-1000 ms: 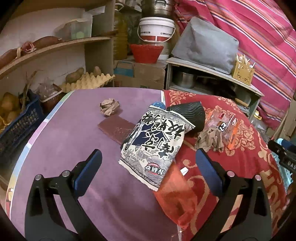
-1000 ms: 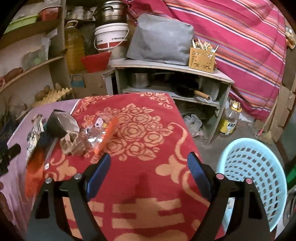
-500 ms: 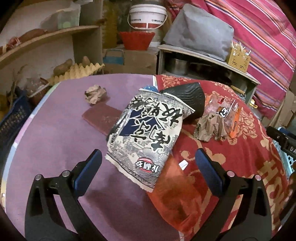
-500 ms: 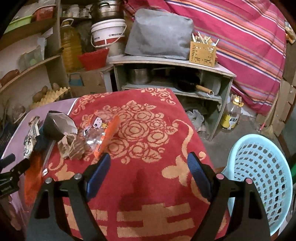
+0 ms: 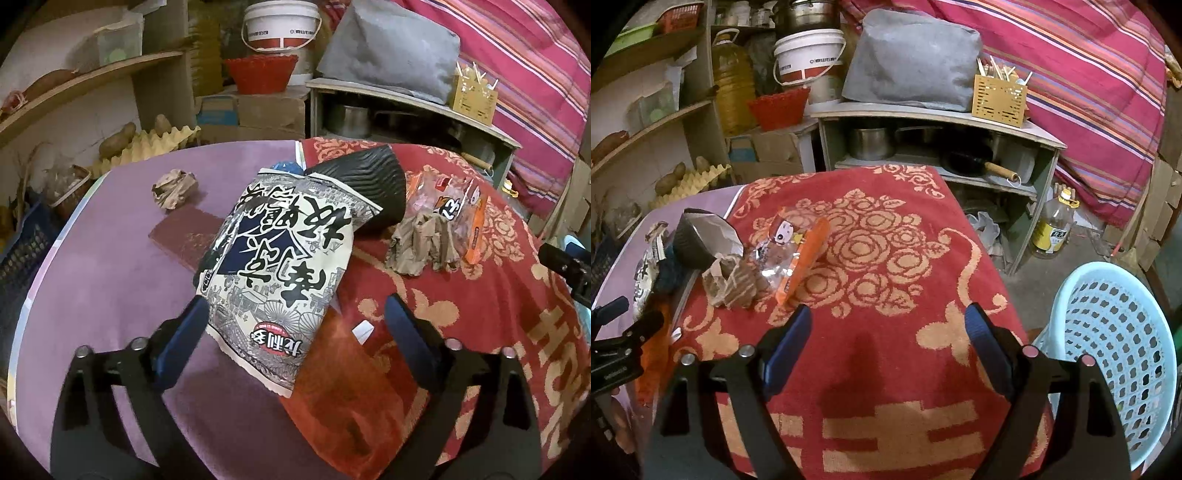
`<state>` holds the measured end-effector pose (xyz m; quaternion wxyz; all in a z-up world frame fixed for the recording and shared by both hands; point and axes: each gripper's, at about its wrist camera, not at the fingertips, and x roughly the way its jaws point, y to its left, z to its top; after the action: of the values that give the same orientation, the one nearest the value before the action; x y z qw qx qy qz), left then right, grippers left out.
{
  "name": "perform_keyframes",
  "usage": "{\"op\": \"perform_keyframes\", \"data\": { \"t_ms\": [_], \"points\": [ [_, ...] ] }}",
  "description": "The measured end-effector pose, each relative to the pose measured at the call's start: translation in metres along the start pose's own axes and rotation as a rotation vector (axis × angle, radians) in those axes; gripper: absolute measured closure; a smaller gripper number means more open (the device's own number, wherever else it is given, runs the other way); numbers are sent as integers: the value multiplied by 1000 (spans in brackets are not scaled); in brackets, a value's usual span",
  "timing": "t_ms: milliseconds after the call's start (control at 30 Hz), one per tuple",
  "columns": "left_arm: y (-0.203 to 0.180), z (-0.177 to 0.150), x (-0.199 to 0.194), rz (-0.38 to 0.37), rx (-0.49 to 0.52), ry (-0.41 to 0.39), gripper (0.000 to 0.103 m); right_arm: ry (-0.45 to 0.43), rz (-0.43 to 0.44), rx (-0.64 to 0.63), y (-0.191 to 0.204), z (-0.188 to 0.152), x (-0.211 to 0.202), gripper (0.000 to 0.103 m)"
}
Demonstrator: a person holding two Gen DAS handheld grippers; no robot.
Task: Collect trash
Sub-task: 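Close the left tool on the white-and-black printed snack bag, then grasp the crumpled brown paper with the right tool while the left tool holds the printed bag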
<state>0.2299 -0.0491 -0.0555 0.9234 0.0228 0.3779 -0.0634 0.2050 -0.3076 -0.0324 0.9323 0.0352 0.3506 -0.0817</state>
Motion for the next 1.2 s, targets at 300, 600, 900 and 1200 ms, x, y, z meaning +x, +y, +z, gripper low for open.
{"op": "perform_keyframes", "data": {
  "t_ms": [300, 600, 900, 1200],
  "points": [
    [9, 2, 2, -11, -24, 4, 62, -2, 4, -6, 1, 0, -1, 20],
    [17, 6, -9, -13, -41, -34, 76, -4, 8, -8, 4, 1, -1, 20],
    [22, 5, -14, -14, -53, -44, 80, -3, 7, -8, 5, 1, -1, 20],
    [24, 6, -17, -15, -61, -52, 83, -3, 7, -9, 7, 1, -2, 20]
  ]
}}
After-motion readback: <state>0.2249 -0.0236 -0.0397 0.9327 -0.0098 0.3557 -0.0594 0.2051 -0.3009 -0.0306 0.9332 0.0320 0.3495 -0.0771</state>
